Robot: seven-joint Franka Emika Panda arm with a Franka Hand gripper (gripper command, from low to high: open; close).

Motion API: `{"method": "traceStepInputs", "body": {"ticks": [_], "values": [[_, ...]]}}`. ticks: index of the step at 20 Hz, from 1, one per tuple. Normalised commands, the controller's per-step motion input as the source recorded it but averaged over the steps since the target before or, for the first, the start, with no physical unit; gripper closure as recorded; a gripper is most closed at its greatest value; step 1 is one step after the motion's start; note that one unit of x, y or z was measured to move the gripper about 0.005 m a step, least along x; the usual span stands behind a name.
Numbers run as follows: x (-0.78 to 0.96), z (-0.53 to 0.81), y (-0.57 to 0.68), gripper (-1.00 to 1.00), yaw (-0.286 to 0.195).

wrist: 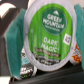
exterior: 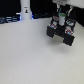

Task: Open the kcup holder, insert the kcup into the holder, and close the kcup holder

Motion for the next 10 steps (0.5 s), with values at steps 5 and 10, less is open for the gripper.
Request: {"method": "traceStepInputs", "body": {"ticks": [5,10], "values": [[0.10,-0.11,0.05,1.00,-0.004],[0.08,-0.04,0.03,1.00,-0.005]]}}
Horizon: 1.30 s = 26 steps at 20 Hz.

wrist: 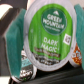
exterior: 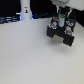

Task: Open the kcup holder, insert the kcup into the holder, and close the kcup holder

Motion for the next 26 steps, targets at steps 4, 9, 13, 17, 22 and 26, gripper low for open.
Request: {"method": "traceStepInputs", "body": {"ticks": [4,9,13,17,22,26], "values": [[0.30,0.38,0.17,1.00,-0.027],[0.27,0.24,0.15,1.00,-0.027],[0.03,-0.21,0.00,1.00,-0.013],[-0.01,-0.23,0.01,1.00,0.005],[-0.05,-0.19,-0.03,1.00,-0.004],[0.06,-0.18,0.17,1.00,0.025]]}}
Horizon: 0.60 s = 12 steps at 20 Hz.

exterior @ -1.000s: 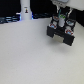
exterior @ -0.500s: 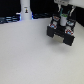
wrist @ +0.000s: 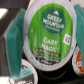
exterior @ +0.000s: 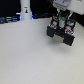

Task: Open the kcup holder, insert the kcup into the holder, and close the kcup holder

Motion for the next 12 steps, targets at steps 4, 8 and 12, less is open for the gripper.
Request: {"method": "traceStepInputs", "body": {"ticks": [4,8,12], "values": [[0.09,-0.17,0.12,1.00,0.015],[0.10,-0.12,0.14,1.00,0.038],[0.10,0.03,0.14,-1.00,0.038]]}}
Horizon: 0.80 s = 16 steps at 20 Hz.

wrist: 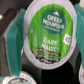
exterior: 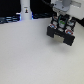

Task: Open the kcup holder, insert the kcup into the holder, and close the kcup holder

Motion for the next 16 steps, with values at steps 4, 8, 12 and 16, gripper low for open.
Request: {"method": "traceStepInputs", "body": {"ticks": [4,8,12,16], "values": [[0.16,0.29,0.04,-1.00,0.049],[0.14,0.15,0.05,-1.00,0.041],[0.37,0.42,-0.22,-1.00,0.049],[0.47,0.49,-0.37,-1.00,0.051]]}}
